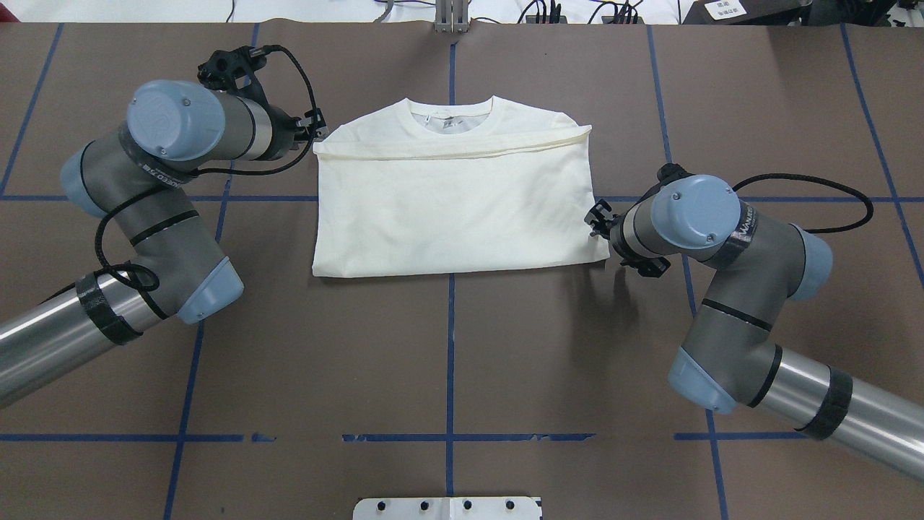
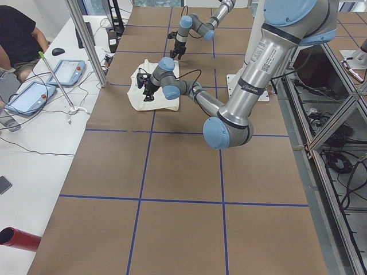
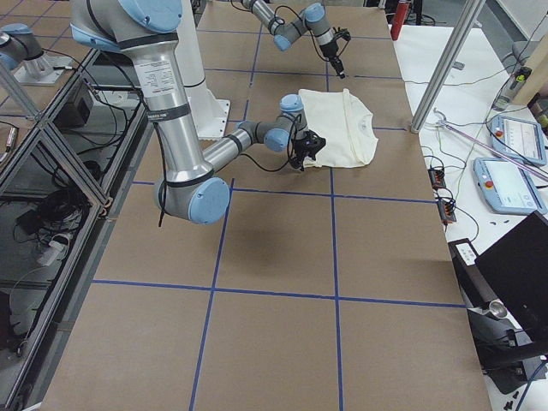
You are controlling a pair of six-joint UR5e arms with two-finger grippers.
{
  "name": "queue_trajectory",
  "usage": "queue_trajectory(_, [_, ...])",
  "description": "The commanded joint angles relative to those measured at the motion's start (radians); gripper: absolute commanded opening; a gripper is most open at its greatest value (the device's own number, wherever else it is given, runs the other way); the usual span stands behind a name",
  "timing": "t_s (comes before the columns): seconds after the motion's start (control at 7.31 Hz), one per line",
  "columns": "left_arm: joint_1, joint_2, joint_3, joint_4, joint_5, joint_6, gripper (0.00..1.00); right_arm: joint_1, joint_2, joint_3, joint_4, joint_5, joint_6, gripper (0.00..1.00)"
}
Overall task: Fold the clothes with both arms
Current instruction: 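Move the right gripper to the side edge of the folded shirt and grasp it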
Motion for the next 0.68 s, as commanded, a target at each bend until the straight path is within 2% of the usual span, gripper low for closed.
queue_trajectory(0.0, [0.001,0.003,0.001,0.002,0.002,-0.001,0.53,-0.005,0.011,-0.002,0.000,0.000,0.004,0.62])
queue_trajectory(0.14, [0.001,0.004,0.001,0.002,0.002,-0.001,0.53,-0.005,0.012,-0.002,0.000,0.000,0.004,0.55])
queue_trajectory(0.27, [0.003,0.006,0.001,0.002,0.002,-0.001,0.53,-0.005,0.028,-0.005,-0.002,-0.002,0.006,0.41])
queue_trajectory(0.41, [0.003,0.004,0.001,0.002,0.002,-0.001,0.53,-0.005,0.029,-0.003,-0.002,-0.002,0.004,0.03])
queue_trajectory(0.55, [0.004,0.006,0.001,0.002,0.003,-0.001,0.53,-0.006,0.029,-0.003,-0.002,0.000,0.004,0.00])
